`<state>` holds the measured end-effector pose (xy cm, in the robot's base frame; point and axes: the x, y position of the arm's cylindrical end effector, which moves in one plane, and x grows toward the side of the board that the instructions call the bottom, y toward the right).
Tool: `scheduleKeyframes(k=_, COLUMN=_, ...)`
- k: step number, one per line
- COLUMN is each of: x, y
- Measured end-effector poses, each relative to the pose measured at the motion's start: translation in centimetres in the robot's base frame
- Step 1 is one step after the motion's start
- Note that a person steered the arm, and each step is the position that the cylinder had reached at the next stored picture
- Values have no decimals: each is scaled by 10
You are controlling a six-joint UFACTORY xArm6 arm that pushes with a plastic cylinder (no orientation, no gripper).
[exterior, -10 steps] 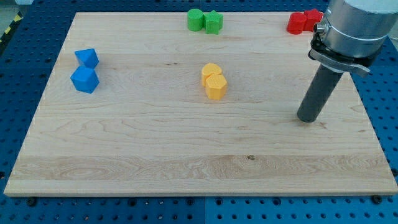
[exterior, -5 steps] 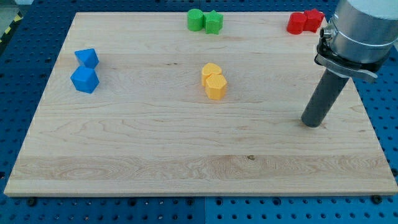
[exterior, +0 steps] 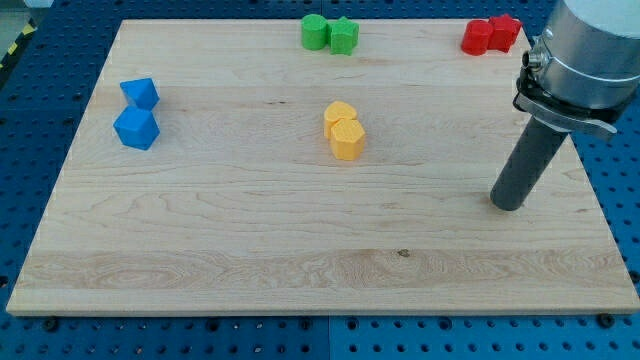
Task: Move your arm closer to blue cube
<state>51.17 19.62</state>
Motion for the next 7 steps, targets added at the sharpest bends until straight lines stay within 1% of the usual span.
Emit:
scheduleKeyframes(k=5, x=0, y=14)
scheduleKeyframes(k=7, x=0, y=6)
